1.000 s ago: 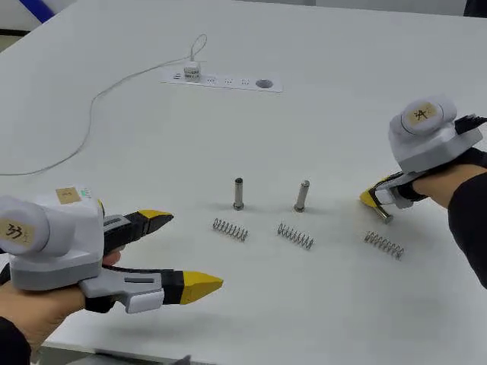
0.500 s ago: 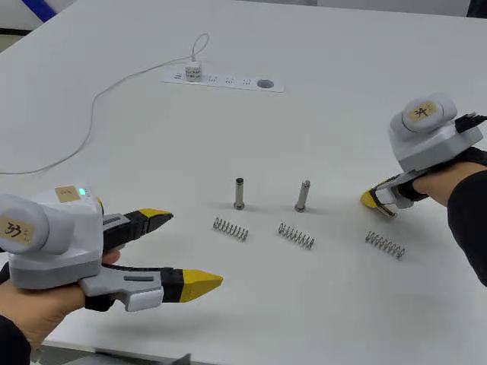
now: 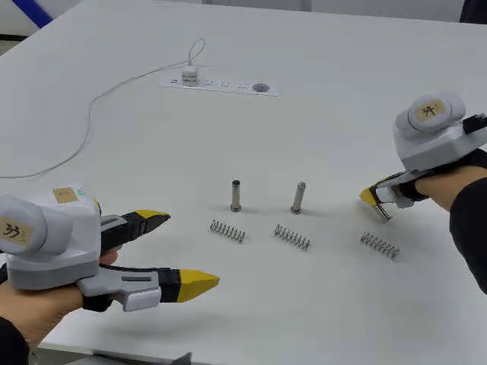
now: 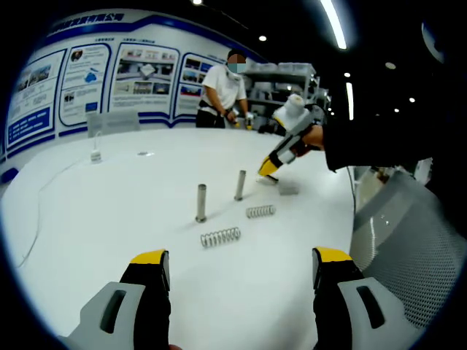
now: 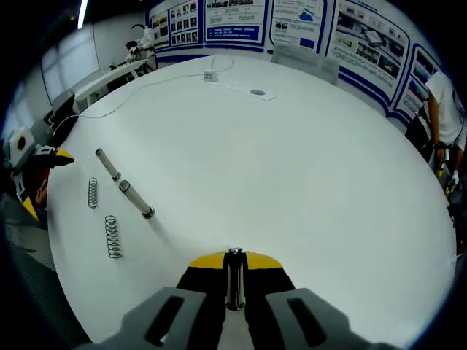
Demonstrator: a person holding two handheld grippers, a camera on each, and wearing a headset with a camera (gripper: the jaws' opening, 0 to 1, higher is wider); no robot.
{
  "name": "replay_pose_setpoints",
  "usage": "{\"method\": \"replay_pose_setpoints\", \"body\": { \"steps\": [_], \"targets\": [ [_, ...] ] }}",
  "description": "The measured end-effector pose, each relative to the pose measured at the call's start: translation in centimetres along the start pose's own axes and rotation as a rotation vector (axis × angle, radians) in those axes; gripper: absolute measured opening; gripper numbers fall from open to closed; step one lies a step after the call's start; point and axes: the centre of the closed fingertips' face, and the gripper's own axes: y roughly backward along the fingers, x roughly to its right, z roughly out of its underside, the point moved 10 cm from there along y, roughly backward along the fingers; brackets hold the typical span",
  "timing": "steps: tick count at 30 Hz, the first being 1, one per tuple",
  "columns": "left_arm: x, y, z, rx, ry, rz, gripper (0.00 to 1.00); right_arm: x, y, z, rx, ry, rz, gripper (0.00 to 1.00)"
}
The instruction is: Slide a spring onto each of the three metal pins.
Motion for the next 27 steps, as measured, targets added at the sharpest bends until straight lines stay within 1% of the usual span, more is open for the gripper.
{"method": "replay_pose_setpoints", "body": {
  "steps": [6,11,19,27],
  "targets": [
    [0.1,0.0,-0.1,0.000,-0.007,0.003,0.82,-0.4,1.1,0.1,0.043,0.003,0.009,0.09],
    [0.1,0.0,-0.1,-0.001,-0.011,0.007,0.82,-0.6,1.7,0.2,0.069,-0.002,0.017,0.09],
    [0.2,0.0,-0.2,-0.002,-0.016,0.010,0.82,-0.8,2.3,0.6,0.094,-0.010,0.027,0.09],
    [0.2,0.1,-0.2,-0.007,-0.019,0.011,0.81,-1.0,2.5,1.0,0.123,-0.025,0.028,0.09]
  ]
}}
